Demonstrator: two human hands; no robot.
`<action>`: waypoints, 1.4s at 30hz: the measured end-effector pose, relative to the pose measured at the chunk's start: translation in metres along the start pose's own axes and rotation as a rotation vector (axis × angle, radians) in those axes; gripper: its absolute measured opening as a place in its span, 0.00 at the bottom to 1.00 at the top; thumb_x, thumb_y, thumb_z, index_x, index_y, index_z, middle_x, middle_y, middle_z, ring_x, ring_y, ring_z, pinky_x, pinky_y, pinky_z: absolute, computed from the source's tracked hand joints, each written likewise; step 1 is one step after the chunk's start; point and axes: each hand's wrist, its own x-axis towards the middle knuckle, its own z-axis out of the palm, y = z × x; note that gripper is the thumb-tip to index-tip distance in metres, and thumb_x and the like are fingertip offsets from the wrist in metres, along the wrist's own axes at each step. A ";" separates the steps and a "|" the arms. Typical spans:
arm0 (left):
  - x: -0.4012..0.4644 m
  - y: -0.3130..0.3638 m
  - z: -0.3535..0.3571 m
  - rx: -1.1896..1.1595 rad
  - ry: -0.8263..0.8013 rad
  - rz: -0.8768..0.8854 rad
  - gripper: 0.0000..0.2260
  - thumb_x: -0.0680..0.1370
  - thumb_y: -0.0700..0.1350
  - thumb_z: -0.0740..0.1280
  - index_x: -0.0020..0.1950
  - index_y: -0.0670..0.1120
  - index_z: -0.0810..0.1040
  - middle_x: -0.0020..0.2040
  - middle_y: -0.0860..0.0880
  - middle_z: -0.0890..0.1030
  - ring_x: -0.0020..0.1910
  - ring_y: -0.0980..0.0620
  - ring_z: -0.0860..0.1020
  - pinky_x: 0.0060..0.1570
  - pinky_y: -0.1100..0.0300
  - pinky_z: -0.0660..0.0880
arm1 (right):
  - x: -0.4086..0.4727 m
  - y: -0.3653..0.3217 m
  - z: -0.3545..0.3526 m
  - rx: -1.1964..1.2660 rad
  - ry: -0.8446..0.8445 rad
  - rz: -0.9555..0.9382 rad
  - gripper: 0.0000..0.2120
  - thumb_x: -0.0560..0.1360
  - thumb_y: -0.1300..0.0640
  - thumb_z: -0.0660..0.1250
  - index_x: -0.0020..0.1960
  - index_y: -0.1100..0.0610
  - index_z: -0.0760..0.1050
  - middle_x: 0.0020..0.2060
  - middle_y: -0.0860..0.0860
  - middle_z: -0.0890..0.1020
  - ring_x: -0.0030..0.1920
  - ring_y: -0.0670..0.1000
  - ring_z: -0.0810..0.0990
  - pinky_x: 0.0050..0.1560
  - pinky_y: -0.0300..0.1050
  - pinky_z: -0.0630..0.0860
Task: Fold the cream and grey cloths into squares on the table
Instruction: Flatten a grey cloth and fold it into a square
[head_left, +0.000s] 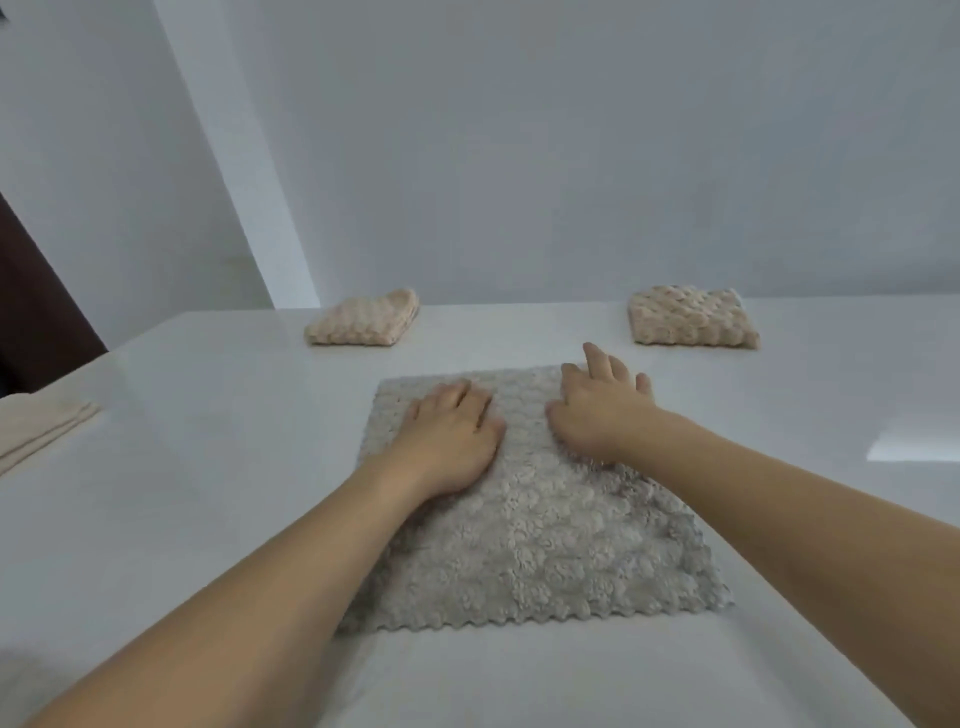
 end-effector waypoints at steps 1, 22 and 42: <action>0.002 -0.001 0.005 0.028 -0.036 -0.006 0.24 0.83 0.56 0.49 0.79 0.51 0.57 0.80 0.49 0.54 0.78 0.48 0.52 0.76 0.46 0.46 | 0.002 0.001 0.002 -0.018 -0.019 -0.023 0.27 0.80 0.48 0.49 0.77 0.57 0.52 0.78 0.53 0.44 0.77 0.56 0.44 0.75 0.59 0.44; 0.042 -0.012 0.014 0.073 -0.011 -0.059 0.25 0.84 0.53 0.43 0.81 0.48 0.48 0.81 0.50 0.49 0.80 0.48 0.47 0.77 0.48 0.44 | 0.037 -0.021 0.025 -0.077 -0.036 -0.171 0.26 0.82 0.46 0.40 0.79 0.49 0.44 0.79 0.47 0.46 0.78 0.49 0.44 0.76 0.52 0.41; 0.020 -0.078 -0.004 0.053 -0.027 -0.186 0.26 0.84 0.55 0.43 0.81 0.48 0.47 0.81 0.51 0.46 0.79 0.51 0.45 0.77 0.51 0.43 | 0.025 0.037 0.007 -0.091 -0.055 -0.006 0.28 0.83 0.45 0.39 0.79 0.53 0.42 0.79 0.49 0.43 0.78 0.48 0.42 0.76 0.52 0.40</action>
